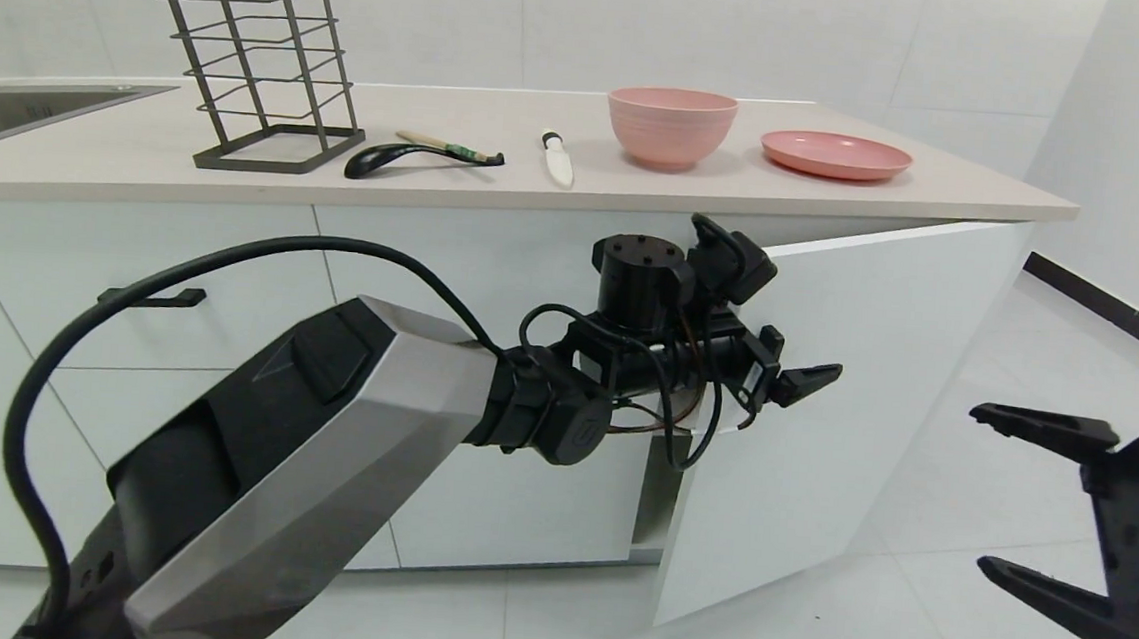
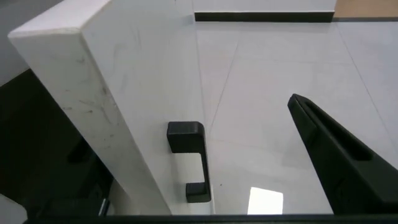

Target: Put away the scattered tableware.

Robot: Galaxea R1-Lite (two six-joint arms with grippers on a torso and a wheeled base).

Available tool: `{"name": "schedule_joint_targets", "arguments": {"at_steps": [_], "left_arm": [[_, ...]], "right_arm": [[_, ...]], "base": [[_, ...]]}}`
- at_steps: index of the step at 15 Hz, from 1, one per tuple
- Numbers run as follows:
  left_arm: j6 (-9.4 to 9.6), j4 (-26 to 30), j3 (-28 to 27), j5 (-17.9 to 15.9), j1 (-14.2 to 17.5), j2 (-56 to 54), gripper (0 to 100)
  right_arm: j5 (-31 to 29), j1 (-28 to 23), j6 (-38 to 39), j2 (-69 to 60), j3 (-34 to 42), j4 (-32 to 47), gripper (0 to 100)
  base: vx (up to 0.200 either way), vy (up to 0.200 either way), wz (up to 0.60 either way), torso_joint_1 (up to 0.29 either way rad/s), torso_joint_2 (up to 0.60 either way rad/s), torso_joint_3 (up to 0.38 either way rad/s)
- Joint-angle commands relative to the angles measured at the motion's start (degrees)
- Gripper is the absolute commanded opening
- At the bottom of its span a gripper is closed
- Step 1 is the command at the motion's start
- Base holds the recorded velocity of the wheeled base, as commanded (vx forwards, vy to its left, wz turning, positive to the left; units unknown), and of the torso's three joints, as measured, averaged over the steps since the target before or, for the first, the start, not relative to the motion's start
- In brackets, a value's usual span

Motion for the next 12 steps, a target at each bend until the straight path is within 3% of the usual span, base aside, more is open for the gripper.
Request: {"name": "schedule_joint_targets", "arguments": {"at_steps": [1,8,12], "left_arm": [[-0.01,-0.07,-0.08,-0.05,-1.34,0.06,100],[-0.18,-0.25,-0.17,-0.05,-7.67,1.64,100],[-0.18,-0.43,-2.98,-0.23,-10.40,3.22,100]], "right_arm": [[-0.05,-0.16,-0.17,-12.24,-1.14,-0.03,100],[-0.14,-0.24,-1.31,-23.40,-5.89,-0.03,100],[-0.14,-0.68,-1.49,-26.83,-7.20,-0.03,100]], "base": [[0.000,0.000,0.00,0.000,0.00,0.000],[0.000,0.000,0.00,0.000,0.00,0.000],[0.000,0.000,0.00,0.000,0.00,0.000]]}}
